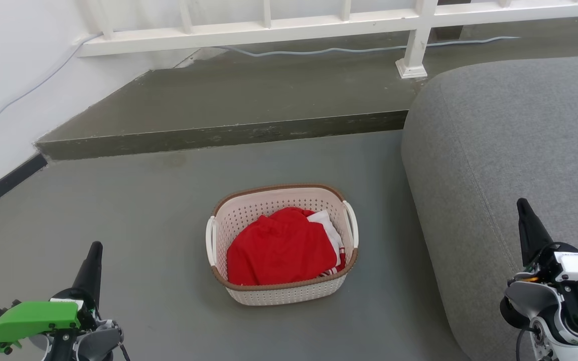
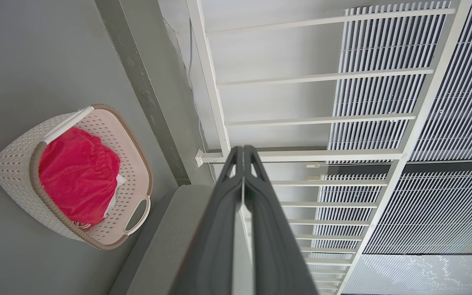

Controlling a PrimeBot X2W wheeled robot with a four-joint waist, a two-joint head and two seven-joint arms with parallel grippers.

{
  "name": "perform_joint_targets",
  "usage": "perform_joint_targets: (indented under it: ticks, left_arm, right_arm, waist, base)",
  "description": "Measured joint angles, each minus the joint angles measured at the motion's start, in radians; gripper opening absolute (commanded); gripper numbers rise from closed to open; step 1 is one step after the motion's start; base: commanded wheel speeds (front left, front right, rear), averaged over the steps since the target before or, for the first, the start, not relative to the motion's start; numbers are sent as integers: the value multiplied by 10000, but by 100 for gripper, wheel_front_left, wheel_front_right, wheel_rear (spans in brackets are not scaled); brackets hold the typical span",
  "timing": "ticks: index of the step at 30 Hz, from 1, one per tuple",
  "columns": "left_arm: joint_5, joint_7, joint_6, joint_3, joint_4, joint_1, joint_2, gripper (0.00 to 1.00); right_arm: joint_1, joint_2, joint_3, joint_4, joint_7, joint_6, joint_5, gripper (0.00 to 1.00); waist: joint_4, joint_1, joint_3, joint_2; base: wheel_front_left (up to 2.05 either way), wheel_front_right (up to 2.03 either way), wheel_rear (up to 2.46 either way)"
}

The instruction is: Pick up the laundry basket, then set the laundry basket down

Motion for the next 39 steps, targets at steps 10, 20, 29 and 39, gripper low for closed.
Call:
perform_joint_targets:
  ticks: [10,20,29,39]
  left_arm:
    - [0,0,0,-2,-6,0,0,0]
    - [0,0,0,-2,-12,0,0,0]
    - [0,0,0,-4,-13,0,0,0]
    - [0,0,0,-6,-15,0,0,0]
  right_arm:
    - [-1,0,-17,17,2,0,0,0]
    - [-3,4,-31,44,15,0,0,0]
    - [-5,6,-38,56,59,2,-2,0]
    - [-7,10,-48,63,61,2,-2,0]
  waist:
    - [0,0,0,1]
    - [-1,0,-1,0]
    - [-1,0,-1,0]
    - [-1,0,-2,0]
  base:
    - [0,0,0]
    - [0,0,0]
    - [0,0,0]
    - [0,0,0]
